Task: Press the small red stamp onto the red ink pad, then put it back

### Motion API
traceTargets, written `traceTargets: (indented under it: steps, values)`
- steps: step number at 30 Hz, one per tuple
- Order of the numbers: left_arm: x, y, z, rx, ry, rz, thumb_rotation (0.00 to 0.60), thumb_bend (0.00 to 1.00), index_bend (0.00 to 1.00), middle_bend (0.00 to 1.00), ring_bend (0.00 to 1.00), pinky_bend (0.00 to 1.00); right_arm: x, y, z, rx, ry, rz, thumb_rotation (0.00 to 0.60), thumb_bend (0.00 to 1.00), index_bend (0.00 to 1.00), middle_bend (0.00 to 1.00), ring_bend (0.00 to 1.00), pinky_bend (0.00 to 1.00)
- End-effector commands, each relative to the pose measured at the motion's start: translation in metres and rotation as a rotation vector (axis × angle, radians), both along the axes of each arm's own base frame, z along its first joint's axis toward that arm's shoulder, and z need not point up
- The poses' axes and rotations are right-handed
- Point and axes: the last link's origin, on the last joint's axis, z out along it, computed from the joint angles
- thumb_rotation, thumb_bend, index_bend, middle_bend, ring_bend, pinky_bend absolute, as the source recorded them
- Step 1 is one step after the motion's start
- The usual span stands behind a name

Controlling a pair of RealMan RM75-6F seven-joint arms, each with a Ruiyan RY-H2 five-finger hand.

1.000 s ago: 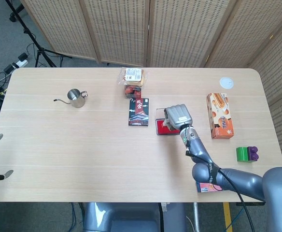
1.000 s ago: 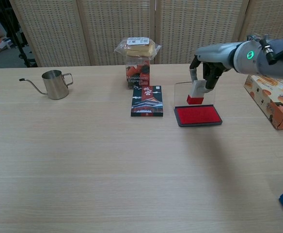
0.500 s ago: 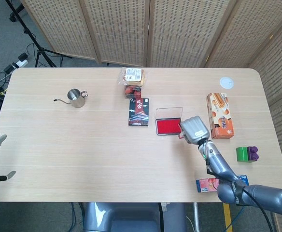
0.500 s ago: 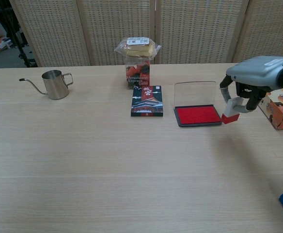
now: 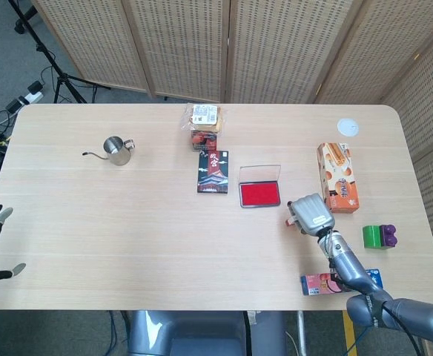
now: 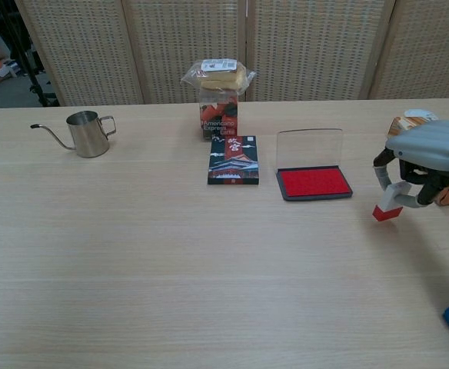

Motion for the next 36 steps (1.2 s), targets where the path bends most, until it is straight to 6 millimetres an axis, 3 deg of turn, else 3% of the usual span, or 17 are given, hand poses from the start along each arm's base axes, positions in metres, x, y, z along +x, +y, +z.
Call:
traceTargets:
  steps: [1,4,8,14,31,36]
  values:
    - [0.0,0.0,-0.001,-0.006,0.001,0.003,0.6,0.01,0.0,0.0,0.0,0.0,-0.006,0.002,0.0,0.004,0.009,0.001,0.6,0.67,0.55,0.93,0.99,1.0]
    - [0.0,0.0,-0.001,-0.012,0.001,0.006,0.6,0.01,0.0,0.0,0.0,0.0,-0.012,0.004,-0.001,0.014,0.02,0.001,0.6,0.65,0.55,0.93,0.99,1.0]
    - [0.001,0.0,-0.002,-0.014,0.001,0.005,0.6,0.01,0.0,0.0,0.0,0.0,-0.018,0.006,-0.003,0.021,0.016,-0.007,0.6,0.53,0.55,0.93,0.99,1.0]
    - [0.001,-0.001,-0.003,-0.021,0.004,0.005,0.6,0.01,0.0,0.0,0.0,0.0,-0.023,0.004,-0.004,0.024,0.007,-0.018,0.6,0.44,0.52,0.93,0.99,1.0]
    - [0.002,-0.002,-0.002,-0.038,0.0,0.006,0.6,0.01,0.0,0.0,0.0,0.0,-0.023,0.007,-0.003,0.029,0.013,-0.01,0.6,0.41,0.4,0.93,0.99,1.0]
    - [0.003,-0.002,-0.002,-0.032,-0.005,0.0,0.6,0.01,0.0,0.0,0.0,0.0,-0.023,0.01,-0.002,0.005,-0.001,-0.005,0.6,0.34,0.32,0.93,0.99,1.0]
